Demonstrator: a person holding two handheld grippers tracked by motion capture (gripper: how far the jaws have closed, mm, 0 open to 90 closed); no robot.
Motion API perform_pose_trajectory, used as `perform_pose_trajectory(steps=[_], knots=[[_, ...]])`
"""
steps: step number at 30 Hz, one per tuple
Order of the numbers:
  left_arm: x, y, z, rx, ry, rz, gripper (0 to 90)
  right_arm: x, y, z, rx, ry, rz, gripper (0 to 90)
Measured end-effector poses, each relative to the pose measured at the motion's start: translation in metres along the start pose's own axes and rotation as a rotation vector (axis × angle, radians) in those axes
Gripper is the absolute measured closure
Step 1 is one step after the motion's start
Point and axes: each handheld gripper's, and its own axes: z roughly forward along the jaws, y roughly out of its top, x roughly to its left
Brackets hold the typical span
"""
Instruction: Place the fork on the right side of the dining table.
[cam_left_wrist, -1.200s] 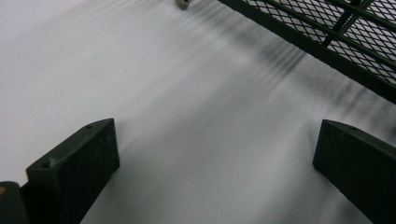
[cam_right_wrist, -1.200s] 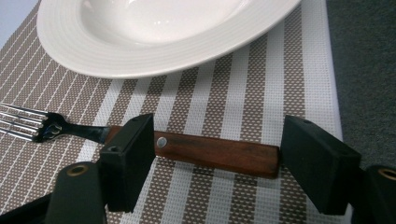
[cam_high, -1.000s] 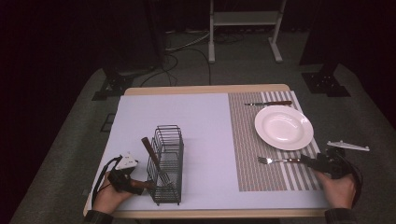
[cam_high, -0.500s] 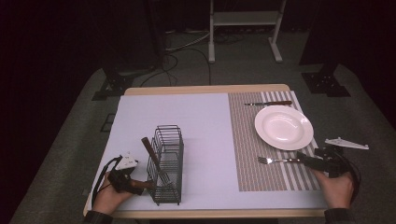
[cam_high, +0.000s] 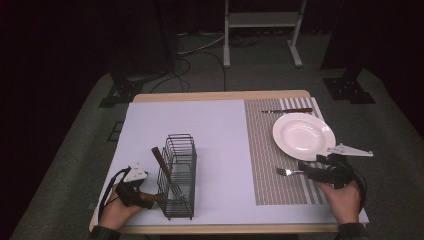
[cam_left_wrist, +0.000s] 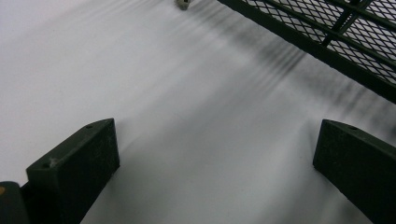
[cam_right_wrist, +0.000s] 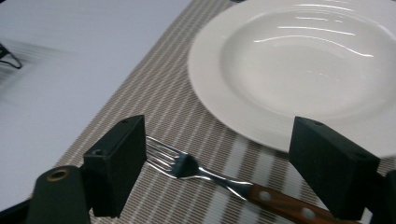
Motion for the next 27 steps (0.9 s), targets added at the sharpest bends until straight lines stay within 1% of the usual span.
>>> perform_pose_trajectory(steps=[9, 13, 17, 21, 27], knots=[[0.000, 0.000, 0.000, 0.000, 0.000, -0.001, 0.0, 0.036, 0.009, 0.015, 0.013, 0.085, -0.076, 18.3], [0.000, 0.000, 0.000, 0.000, 0.000, 0.000, 0.0, 0.049, 0.012, 0.023, 0.021, 0.114, -0.106, 18.3], [0.000, 0.000, 0.000, 0.001, 0.000, 0.000, 0.0, 0.066, 0.015, 0.034, 0.031, 0.149, -0.153, 18.4], [0.000, 0.000, 0.000, 0.000, -0.001, 0.000, 0.0, 0.084, 0.018, 0.047, 0.053, 0.188, -0.197, 18.3], [0.000, 0.000, 0.000, 0.000, -0.001, 0.000, 0.0, 0.112, 0.019, 0.065, 0.076, 0.245, -0.259, 18.3]])
